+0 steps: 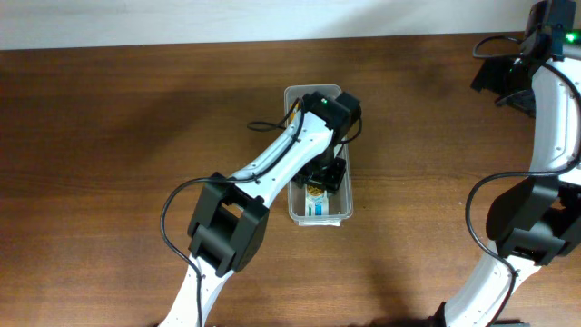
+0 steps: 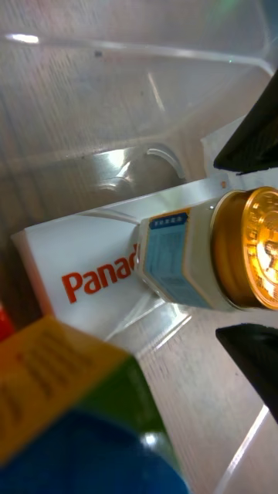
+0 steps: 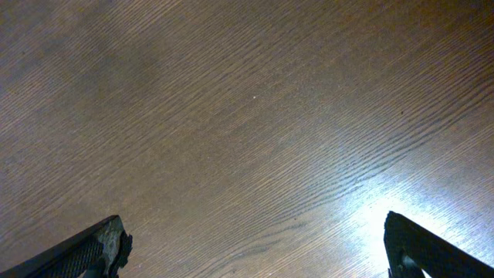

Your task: Pack container

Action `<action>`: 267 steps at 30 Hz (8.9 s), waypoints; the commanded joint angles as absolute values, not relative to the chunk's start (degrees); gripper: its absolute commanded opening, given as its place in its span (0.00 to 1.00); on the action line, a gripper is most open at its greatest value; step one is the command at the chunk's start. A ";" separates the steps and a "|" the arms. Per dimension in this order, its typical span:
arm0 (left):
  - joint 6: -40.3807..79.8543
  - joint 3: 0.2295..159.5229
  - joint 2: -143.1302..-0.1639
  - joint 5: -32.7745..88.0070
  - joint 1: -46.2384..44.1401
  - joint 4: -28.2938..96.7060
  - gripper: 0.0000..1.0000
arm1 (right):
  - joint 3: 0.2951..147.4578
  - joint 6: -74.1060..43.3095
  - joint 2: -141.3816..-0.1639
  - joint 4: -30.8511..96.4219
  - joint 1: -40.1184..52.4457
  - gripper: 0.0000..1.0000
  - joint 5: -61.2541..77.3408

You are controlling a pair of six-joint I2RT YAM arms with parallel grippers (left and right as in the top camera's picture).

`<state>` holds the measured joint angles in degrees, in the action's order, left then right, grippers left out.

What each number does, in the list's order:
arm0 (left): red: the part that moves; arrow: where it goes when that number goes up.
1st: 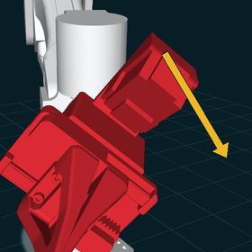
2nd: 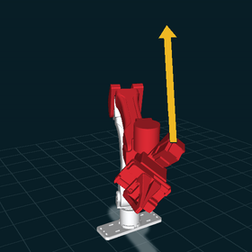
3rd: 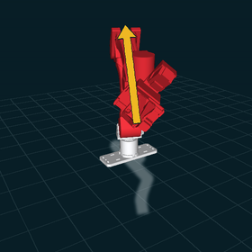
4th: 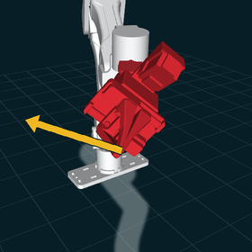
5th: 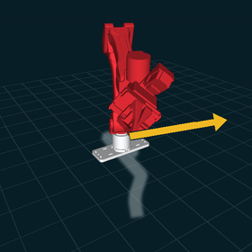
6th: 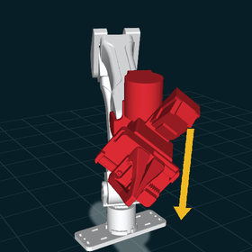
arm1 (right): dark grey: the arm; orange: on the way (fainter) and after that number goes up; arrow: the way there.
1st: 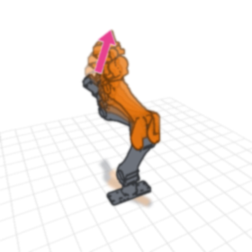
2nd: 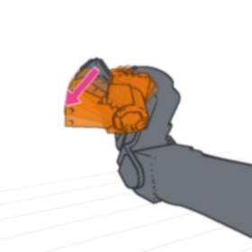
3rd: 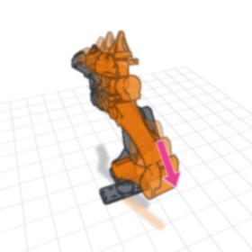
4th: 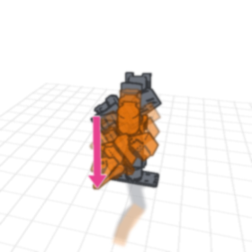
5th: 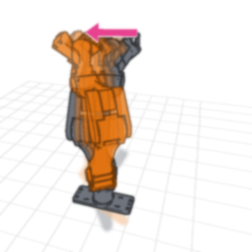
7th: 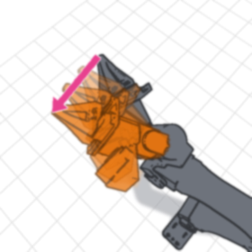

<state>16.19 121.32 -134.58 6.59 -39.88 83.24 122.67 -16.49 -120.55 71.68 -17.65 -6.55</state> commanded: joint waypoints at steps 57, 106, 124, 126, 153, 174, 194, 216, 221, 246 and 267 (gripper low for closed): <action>7.86 142.89 -111.74 -2.61 -0.32 96.71 0.99 | 122.67 -16.51 -120.40 71.61 -17.69 0.98 -6.87; 7.88 15.70 -30.44 -4.97 0.93 -3.75 0.99 | 122.67 -16.51 -120.40 71.61 -17.69 0.98 -6.85; 8.25 0.78 -8.73 -6.92 0.93 -5.02 0.99 | 122.67 -16.51 -120.40 71.61 -17.69 0.99 -6.85; 8.25 0.56 -6.92 -6.94 0.93 -3.29 0.99 | 122.67 -16.51 -120.40 71.61 -17.69 0.98 -6.85; 6.96 0.51 -0.25 -6.92 0.91 -3.01 0.99 | 122.67 -16.51 -120.40 71.61 -17.69 0.98 -6.85; 6.96 0.49 -0.30 -6.92 0.91 3.97 0.99 | 122.67 -16.51 -120.40 71.61 -17.69 0.99 -6.85; 6.96 0.49 -0.30 -6.92 0.91 3.97 1.00 | 122.67 -16.51 -120.40 71.61 -17.69 0.99 -6.85; 6.96 0.49 -0.30 -6.92 0.91 3.97 0.99 | 122.67 -16.49 -120.40 72.42 -17.69 0.98 -6.92; 6.96 0.49 -0.30 -6.92 0.91 3.97 0.99 | 122.67 -16.51 -120.40 72.73 -17.69 0.98 -7.51; 6.96 0.49 -0.30 -6.92 0.91 3.97 0.99 | 111.96 -16.95 -91.24 56.31 1.10 0.98 -8.91; 6.96 0.49 -0.30 -6.92 0.91 3.97 0.99 | 58.28 -3.62 -58.15 13.26 1.10 0.98 -3.33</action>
